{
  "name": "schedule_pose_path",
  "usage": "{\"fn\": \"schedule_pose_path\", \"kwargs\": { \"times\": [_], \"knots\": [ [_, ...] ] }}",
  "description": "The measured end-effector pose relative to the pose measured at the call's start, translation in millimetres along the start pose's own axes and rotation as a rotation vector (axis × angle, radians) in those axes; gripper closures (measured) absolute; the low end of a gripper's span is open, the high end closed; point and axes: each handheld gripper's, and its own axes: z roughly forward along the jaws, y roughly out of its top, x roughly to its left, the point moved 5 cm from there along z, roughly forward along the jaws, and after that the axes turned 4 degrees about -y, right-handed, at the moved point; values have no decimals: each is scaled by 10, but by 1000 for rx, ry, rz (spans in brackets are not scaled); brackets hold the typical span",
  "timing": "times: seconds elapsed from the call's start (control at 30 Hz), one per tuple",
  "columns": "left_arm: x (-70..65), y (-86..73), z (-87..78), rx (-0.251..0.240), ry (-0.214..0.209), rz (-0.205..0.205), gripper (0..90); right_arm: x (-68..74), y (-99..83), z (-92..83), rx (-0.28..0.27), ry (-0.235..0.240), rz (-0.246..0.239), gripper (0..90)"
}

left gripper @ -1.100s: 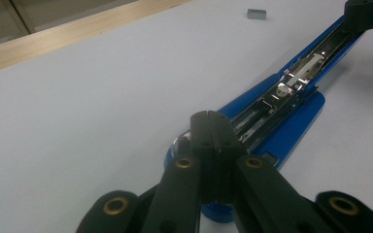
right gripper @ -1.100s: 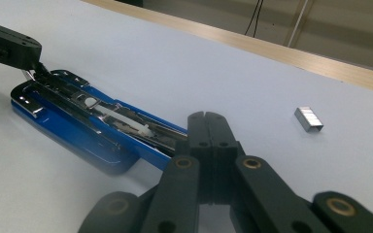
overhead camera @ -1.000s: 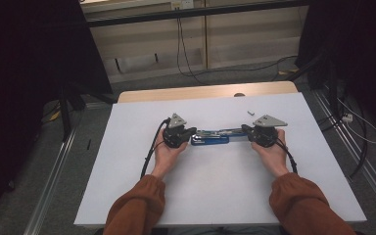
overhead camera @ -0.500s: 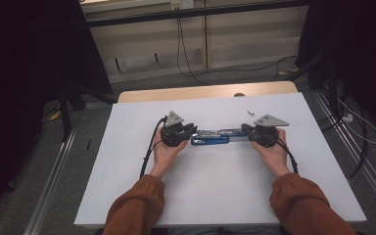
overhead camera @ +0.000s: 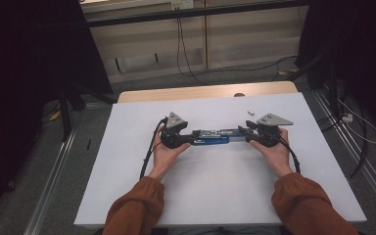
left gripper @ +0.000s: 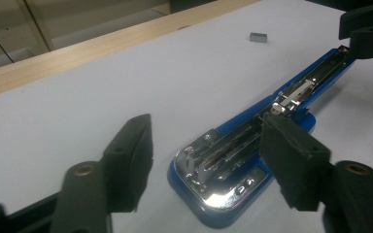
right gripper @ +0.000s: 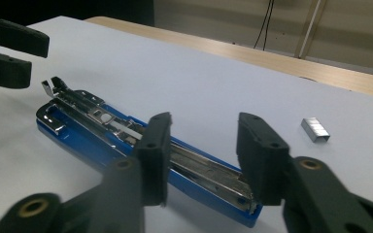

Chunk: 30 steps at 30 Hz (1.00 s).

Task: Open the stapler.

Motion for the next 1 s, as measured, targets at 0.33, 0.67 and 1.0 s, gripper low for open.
{"fn": "schedule_pose_path", "kwargs": {
  "times": [0.33,0.67,1.0],
  "knots": [
    [43,-6,-75,25,24,-6,118,29,15,3,4,38,0,180],
    [25,-54,-242,-6,5,-12,44,24,42,-19,-10,16,31,91],
    [27,-128,-432,-31,47,-21,43,-6,59,-98,-14,34,59,51]
  ]
}}
